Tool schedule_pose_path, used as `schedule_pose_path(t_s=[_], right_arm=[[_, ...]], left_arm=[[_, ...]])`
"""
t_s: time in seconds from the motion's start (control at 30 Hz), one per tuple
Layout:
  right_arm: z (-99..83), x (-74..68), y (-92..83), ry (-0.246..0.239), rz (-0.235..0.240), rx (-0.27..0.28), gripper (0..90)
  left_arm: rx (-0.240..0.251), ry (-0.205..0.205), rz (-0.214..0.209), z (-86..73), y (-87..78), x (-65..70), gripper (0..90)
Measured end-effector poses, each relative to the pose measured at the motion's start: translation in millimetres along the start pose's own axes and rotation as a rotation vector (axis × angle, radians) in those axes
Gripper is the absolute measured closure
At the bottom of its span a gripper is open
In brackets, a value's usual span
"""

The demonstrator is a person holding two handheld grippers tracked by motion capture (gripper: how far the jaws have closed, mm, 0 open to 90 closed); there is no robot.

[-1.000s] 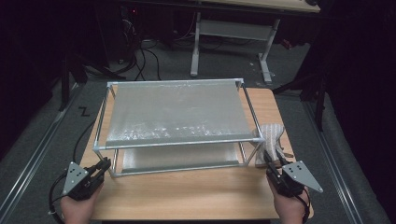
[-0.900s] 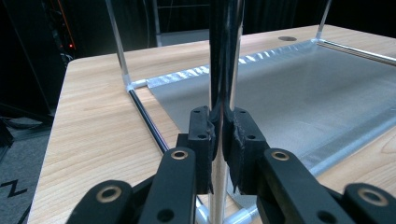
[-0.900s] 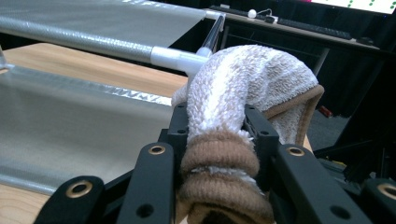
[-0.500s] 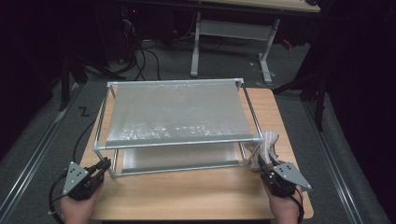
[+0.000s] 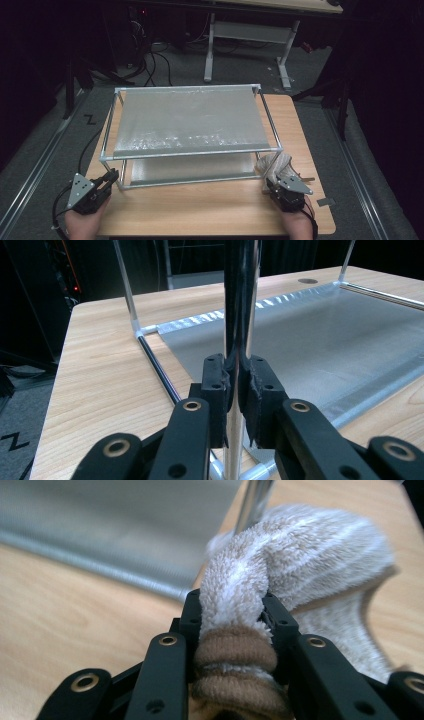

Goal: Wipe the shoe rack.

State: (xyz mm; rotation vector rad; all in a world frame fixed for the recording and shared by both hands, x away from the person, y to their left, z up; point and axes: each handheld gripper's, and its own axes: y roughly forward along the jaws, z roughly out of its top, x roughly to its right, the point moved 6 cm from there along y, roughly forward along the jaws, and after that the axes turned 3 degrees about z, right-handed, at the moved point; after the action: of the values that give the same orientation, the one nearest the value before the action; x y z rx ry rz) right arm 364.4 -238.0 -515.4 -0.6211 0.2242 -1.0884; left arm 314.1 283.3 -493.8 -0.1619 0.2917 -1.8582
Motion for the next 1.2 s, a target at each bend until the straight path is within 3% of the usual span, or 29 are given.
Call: schedule_pose_path(t_s=[0.4,0.7,0.83,1.0,1.2], right_arm=[[-2.2,3.7,-1.7,0.0,0.003,-0.01,69.2],[2.1,35.0,-17.2,0.053,-0.089,0.056,69.2],[13.3,46.0,-18.1,0.072,-0.127,0.114,69.1],[32.1,46.9,-4.6,0.062,-0.109,0.149,69.2],[45.2,30.4,9.9,0.018,-0.057,0.165,69.3]], left_arm=[[0.0,0.011,0.008,0.9,0.3,-0.1,80.1],[-0.004,0.019,0.013,-0.4,-0.9,0.6,80.1],[-0.001,0.029,0.016,-1.7,-4.4,0.6,79.9],[-0.002,0.042,0.034,-3.6,-9.9,-0.1,79.7],[-0.004,0.04,0.052,-5.4,-15.4,-2.6,79.6]])
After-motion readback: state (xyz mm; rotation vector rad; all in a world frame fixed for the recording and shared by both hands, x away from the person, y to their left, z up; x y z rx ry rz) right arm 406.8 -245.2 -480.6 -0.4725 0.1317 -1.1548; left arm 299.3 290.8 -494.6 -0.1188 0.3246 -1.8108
